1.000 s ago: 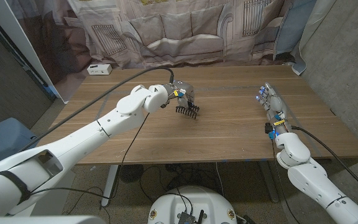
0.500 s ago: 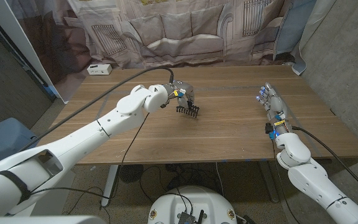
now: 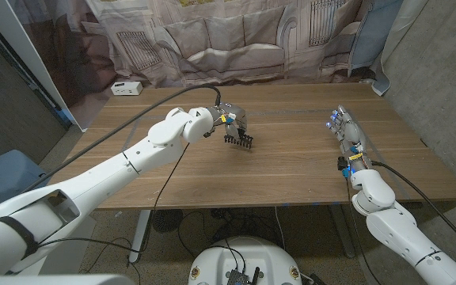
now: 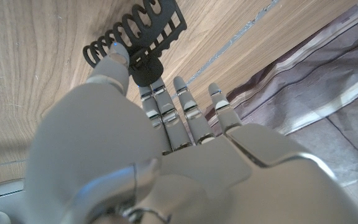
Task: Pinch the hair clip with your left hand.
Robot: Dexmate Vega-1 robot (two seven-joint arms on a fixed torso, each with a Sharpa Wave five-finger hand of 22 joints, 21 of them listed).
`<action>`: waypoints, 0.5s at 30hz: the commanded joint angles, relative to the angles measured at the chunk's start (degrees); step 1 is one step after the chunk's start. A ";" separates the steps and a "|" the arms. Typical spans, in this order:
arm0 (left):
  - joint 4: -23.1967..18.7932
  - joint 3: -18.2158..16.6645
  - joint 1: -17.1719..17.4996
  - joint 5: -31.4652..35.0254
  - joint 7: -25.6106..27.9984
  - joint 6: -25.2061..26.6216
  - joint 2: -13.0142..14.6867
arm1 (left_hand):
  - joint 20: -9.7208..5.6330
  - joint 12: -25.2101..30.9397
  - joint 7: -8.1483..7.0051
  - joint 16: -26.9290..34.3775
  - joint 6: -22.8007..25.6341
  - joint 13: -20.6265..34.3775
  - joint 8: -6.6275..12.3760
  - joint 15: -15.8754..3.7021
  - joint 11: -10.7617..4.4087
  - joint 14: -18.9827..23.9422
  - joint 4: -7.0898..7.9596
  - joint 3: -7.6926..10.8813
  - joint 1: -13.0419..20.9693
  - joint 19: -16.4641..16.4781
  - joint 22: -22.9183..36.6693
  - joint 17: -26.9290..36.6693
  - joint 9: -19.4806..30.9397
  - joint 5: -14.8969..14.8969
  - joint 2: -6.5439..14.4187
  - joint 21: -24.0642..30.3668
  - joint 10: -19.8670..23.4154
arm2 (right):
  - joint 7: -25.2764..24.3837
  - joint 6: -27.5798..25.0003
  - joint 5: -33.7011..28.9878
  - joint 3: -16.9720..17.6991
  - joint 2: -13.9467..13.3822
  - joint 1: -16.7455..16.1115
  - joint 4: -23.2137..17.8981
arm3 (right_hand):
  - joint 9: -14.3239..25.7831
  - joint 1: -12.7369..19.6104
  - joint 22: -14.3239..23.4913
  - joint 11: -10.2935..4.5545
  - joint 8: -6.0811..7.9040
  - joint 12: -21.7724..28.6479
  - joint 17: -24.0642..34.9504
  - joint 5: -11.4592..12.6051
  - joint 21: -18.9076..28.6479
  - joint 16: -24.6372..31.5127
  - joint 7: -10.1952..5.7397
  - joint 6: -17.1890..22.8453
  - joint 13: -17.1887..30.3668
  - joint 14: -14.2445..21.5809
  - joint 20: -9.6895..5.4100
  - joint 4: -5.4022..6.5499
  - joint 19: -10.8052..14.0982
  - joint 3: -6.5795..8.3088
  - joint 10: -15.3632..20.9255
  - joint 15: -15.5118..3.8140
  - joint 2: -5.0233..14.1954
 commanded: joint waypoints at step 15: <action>0.66 -0.34 -0.61 -0.96 -0.30 -0.56 0.32 | 0.16 -1.04 0.03 0.10 -1.85 -0.35 -0.47 -1.96 0.23 -1.57 0.25 -0.69 -1.61 -0.91 0.15 0.17 0.03 -0.09 -0.02 -0.14 -2.03 | -0.70 -0.22 -0.48 -0.29 0.20 -0.19 -0.32 | 0.16 0.31 0.24 0.17 -0.07 -0.10 0.11 0.04 0.01 -0.21 0.25 0.42 0.21 0.71 0.31 0.06 0.12 -0.14 0.45 -0.19 0.01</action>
